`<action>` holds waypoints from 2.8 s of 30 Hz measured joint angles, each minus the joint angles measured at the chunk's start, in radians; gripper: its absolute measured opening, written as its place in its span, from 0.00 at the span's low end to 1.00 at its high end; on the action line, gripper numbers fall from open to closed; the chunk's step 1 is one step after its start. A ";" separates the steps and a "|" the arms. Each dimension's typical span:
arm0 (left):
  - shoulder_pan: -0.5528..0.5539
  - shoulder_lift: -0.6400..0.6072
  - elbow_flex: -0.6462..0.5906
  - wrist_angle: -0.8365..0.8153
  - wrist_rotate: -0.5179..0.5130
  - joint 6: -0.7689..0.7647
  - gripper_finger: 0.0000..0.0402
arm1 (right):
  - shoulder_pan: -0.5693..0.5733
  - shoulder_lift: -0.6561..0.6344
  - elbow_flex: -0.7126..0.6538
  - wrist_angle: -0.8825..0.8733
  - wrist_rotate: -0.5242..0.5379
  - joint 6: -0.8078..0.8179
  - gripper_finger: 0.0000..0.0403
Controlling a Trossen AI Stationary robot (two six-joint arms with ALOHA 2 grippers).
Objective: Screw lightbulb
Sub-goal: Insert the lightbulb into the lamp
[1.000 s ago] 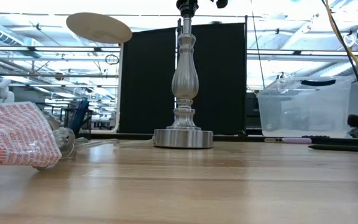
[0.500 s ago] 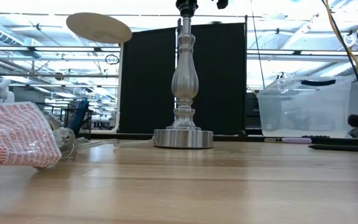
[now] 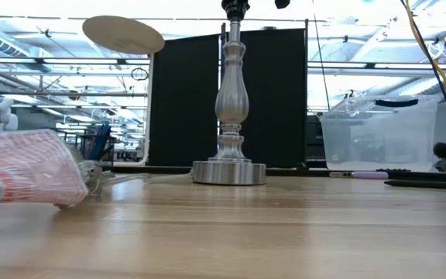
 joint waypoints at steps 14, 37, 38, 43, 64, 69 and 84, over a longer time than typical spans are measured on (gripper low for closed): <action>0.000 0.000 0.000 -0.008 0.000 -0.001 0.00 | 0.026 0.000 0.000 0.003 0.067 0.005 0.41; -0.016 0.028 0.003 0.012 0.025 -0.011 0.00 | 0.011 -0.001 0.000 -0.011 -0.001 -0.033 0.42; -0.016 0.028 0.003 0.011 0.020 -0.011 0.00 | 0.011 -0.001 0.000 -0.013 -0.005 -0.033 0.43; -0.016 0.028 0.003 -0.002 0.014 -0.011 0.00 | 0.012 -0.005 0.000 -0.031 -0.019 -0.035 0.50; -0.016 0.029 0.002 -0.004 -0.049 -0.010 0.00 | 0.019 -0.029 0.001 -0.115 -0.036 -0.098 0.57; -0.015 0.029 0.002 -0.005 -0.060 -0.007 0.00 | 0.020 -0.050 0.000 -0.159 -0.036 -0.102 0.57; -0.015 0.029 0.002 -0.021 -0.076 -0.009 0.00 | 0.033 -0.080 0.000 -0.273 -0.044 -0.122 0.57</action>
